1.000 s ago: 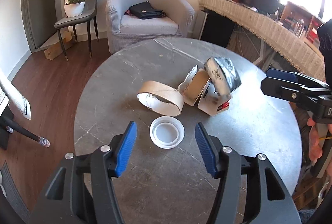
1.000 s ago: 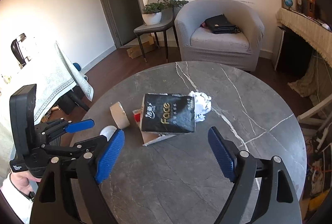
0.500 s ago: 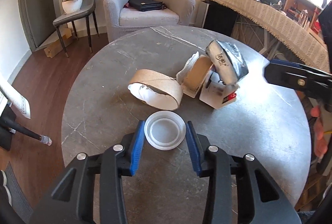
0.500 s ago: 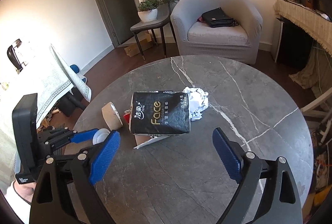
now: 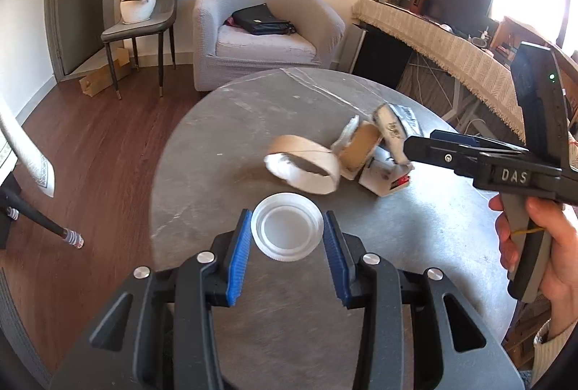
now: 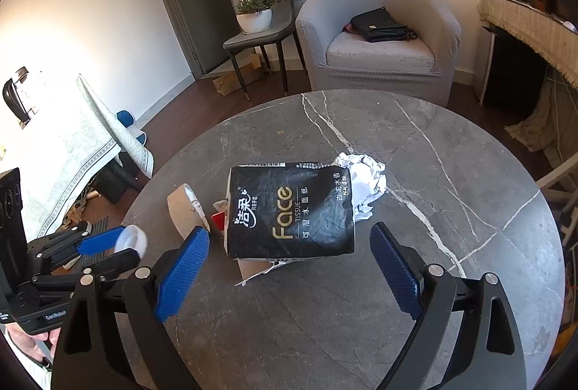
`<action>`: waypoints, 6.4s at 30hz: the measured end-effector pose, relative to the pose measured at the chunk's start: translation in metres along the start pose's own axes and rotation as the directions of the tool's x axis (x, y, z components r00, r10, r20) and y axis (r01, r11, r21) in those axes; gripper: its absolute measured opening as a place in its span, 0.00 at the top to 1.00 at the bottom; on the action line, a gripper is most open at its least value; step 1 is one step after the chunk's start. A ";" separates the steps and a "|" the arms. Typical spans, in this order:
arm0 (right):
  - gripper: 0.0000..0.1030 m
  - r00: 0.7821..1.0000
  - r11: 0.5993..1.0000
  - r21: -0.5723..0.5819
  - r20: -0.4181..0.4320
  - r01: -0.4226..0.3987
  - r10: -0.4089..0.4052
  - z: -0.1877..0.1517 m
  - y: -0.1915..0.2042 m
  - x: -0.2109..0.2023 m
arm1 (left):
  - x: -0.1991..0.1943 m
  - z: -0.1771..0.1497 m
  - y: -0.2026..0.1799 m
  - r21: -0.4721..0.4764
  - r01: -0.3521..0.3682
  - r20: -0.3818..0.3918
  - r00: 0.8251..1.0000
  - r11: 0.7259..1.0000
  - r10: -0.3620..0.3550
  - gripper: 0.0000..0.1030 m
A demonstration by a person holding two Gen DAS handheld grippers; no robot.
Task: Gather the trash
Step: 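Carry the lid to the bin with the left gripper while the right gripper grasps the black Face pack, then open the left gripper over the green bin while the right gripper releases the Face pack into it, then move both tools back over the table, then grasp the brown tape roll with the left gripper while the right gripper grasps the red SanDisk box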
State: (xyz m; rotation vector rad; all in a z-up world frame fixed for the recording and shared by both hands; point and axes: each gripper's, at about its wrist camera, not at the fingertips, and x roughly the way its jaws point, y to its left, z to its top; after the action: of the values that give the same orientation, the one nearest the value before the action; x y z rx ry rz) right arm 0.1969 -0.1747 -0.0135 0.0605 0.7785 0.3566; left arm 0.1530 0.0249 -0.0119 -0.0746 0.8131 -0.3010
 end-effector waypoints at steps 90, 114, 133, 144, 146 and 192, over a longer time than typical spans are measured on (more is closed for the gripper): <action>0.31 0.870 0.872 -0.381 -0.483 -0.307 0.096 -0.134 0.304 0.157 | -0.137 -0.061 0.222 -0.329 -0.212 0.041 0.970 0.920 0.239 0.82; 0.28 0.866 0.850 -0.383 -0.475 -0.362 0.155 -0.139 0.290 0.116 | -0.134 -0.024 0.180 -0.325 -0.140 0.124 0.974 0.935 0.189 0.82; 0.37 0.946 0.907 -0.284 -0.189 -0.311 0.265 -0.044 0.196 0.020 | -0.116 0.008 0.107 -0.216 -0.115 0.151 0.977 0.970 0.149 0.66; 0.37 0.977 0.963 -0.169 -0.069 -0.209 0.200 -0.025 0.103 -0.015 | -0.077 0.019 0.050 -0.158 -0.066 0.121 0.989 0.985 0.085 0.59; 0.37 0.981 0.971 -0.136 -0.048 -0.194 0.189 -0.024 0.086 -0.021 | -0.070 0.021 0.041 -0.153 -0.057 0.119 0.990 0.987 0.076 0.59; 0.43 0.989 0.978 0.148 -0.012 -0.145 0.148 -0.037 -0.017 -0.019 | 0.041 0.033 -0.002 -0.304 0.083 -0.001 0.996 0.949 -0.088 0.96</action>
State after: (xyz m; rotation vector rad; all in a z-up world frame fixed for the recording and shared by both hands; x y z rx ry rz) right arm 0.1632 -0.1997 -0.0299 0.2540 0.8246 0.4398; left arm 0.2027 0.0091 -0.0173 -0.3981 0.8678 -0.2558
